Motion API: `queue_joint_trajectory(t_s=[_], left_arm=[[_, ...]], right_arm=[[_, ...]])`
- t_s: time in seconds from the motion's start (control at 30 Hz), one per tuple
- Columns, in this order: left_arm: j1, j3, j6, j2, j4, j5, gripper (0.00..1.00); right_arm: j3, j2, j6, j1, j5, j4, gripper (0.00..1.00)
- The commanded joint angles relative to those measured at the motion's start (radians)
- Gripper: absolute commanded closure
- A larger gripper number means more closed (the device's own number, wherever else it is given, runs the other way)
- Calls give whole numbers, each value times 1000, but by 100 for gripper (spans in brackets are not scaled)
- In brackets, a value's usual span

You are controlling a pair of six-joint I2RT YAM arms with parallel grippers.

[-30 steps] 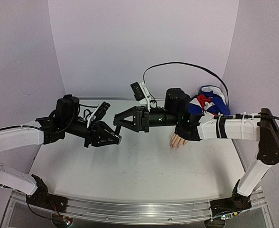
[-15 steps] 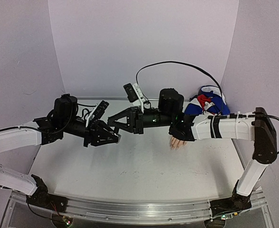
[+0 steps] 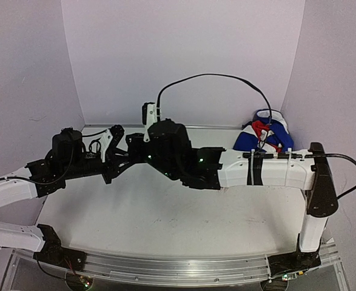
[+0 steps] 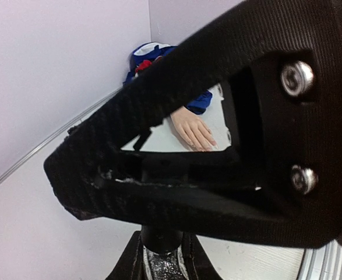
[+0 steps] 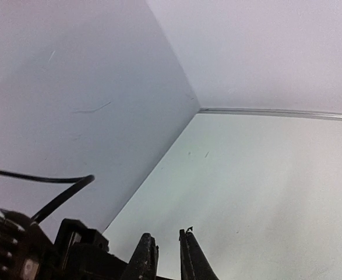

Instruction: Paint the nails

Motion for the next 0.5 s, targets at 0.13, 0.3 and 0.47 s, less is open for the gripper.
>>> queue_joint_trajectory(t_s=[0.13,0.3,0.47], left_arm=[[27,36,-5,-8,113,-157,100],[26,46,-9,11,106,-106,100],[26,55,-14,24,101,-38,100]], right_arm=[[121,38,-46,87,122,-128,100],[-44,-95,-146,50,-46,4,83],[-199,-248,-179,-45,-267,31,42]])
